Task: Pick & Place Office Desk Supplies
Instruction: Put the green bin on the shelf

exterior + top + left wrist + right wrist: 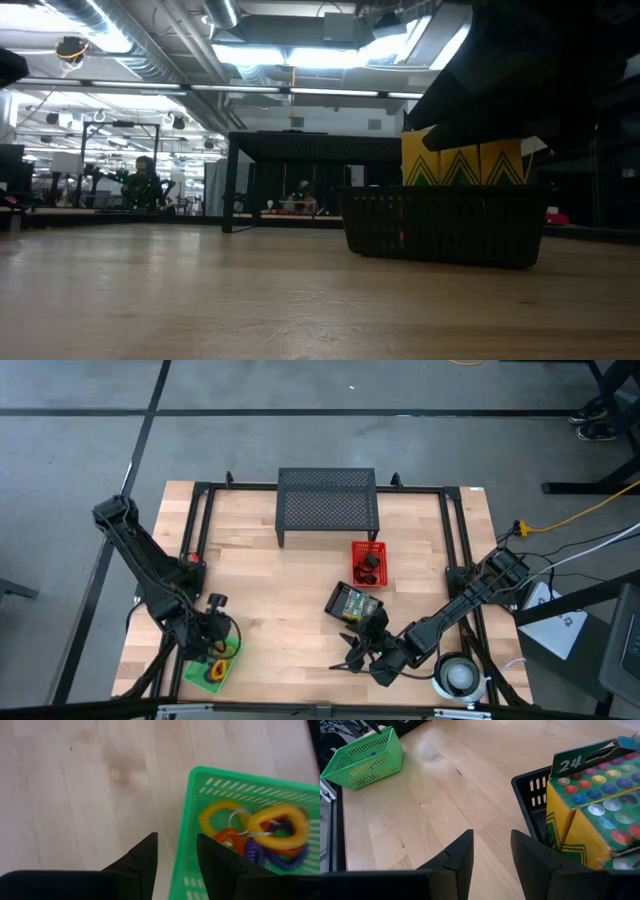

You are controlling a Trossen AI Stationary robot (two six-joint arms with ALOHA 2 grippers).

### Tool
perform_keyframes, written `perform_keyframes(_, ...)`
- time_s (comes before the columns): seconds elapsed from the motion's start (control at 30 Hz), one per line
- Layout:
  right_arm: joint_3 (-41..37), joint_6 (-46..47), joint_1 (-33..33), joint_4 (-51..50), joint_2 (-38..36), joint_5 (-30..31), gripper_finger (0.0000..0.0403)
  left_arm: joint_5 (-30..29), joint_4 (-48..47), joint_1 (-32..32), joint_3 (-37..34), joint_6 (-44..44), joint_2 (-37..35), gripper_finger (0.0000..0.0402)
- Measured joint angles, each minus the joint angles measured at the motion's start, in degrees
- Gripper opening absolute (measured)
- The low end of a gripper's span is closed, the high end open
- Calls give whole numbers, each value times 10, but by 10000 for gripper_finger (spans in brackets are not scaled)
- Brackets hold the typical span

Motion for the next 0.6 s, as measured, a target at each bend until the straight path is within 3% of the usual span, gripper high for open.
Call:
perform_keyframes(0.4,0,-9,0,-1,0,0,132,52,51,-96,55,-140,2,132)
perform_keyframes(0.6,0,-16,-4,-1,0,0,132,33,61,-149,80,-209,80,132)
